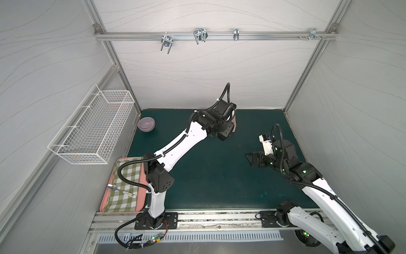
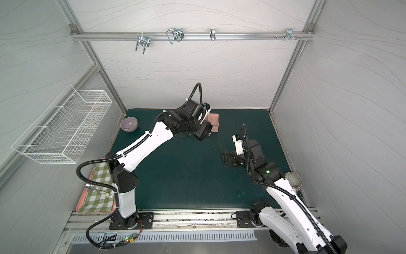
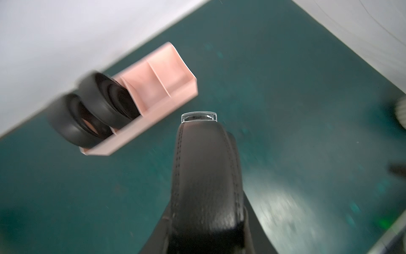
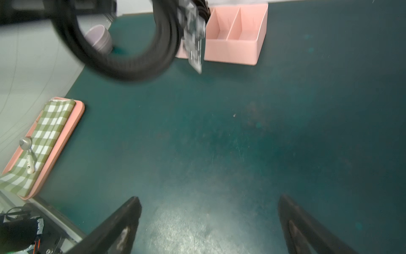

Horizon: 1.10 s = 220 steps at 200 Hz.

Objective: Place the belts into the storage roll
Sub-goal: Place the belt in the container.

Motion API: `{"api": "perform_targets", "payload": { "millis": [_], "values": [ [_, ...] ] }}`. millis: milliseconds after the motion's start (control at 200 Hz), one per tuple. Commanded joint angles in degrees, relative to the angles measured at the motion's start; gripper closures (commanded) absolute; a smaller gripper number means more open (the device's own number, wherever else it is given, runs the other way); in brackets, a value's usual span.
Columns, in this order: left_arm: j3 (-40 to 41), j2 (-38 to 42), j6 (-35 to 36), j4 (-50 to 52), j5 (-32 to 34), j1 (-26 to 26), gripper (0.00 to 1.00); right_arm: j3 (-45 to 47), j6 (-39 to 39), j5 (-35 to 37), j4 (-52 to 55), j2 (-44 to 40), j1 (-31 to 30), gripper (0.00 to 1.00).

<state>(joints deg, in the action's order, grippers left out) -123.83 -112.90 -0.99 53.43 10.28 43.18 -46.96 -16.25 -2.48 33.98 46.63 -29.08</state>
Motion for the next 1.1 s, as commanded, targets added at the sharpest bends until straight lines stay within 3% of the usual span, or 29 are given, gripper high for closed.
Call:
{"api": "perform_targets", "payload": {
  "millis": [0,195,575,1095],
  "values": [
    [-8.3,-4.9,1.2,-1.3,6.9,-2.5,0.92,1.1,-2.4,-2.5,1.0,-1.2,0.6,0.01],
    [-19.4,-14.0,0.5,-3.4,8.1,-5.4,0.91,1.0,-2.9,-3.1,1.4,-1.5,2.0,0.01],
    [-14.5,-18.2,-2.1,-16.4,7.4,-8.1,0.92,2.4,-1.9,-4.6,1.9,-2.2,4.8,0.01],
    [-14.3,-23.9,-7.3,-21.8,3.5,-9.9,0.93,4.7,-1.7,-5.4,2.1,-3.3,6.8,0.01]
  ]
}}
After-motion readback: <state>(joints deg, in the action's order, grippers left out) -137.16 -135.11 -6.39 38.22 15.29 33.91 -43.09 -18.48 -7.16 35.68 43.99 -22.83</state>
